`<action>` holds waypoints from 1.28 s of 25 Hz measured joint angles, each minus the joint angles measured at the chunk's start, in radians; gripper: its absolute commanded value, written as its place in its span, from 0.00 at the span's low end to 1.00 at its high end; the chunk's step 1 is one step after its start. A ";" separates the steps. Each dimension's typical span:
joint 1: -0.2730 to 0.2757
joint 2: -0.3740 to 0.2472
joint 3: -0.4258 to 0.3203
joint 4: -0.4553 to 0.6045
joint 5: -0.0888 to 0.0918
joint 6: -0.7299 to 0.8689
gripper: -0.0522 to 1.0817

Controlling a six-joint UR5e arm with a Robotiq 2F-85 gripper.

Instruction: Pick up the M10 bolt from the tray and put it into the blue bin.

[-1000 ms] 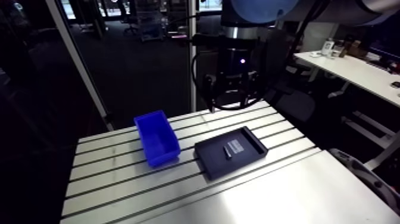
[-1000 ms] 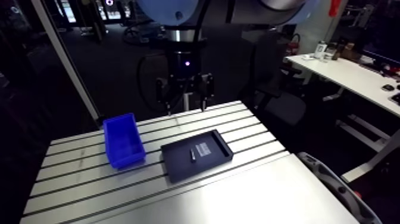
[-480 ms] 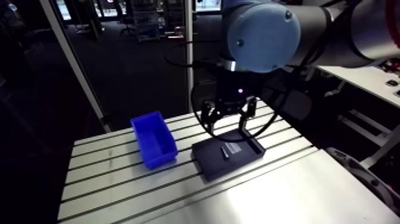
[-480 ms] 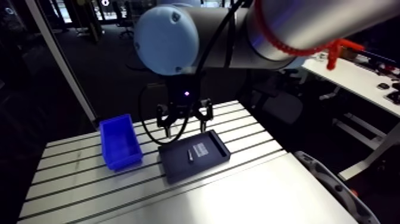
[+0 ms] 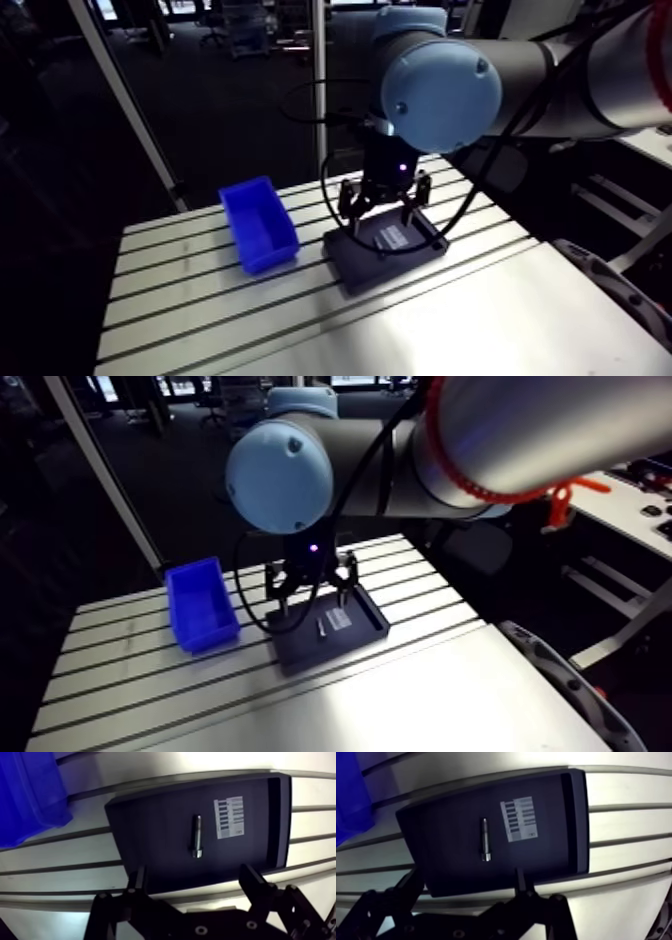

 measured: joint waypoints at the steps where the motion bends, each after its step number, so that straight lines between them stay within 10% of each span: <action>1: 0.000 0.005 0.000 -0.003 0.000 0.001 0.08; 32: 0.000 0.118 -0.006 -0.075 -0.014 0.003 0.40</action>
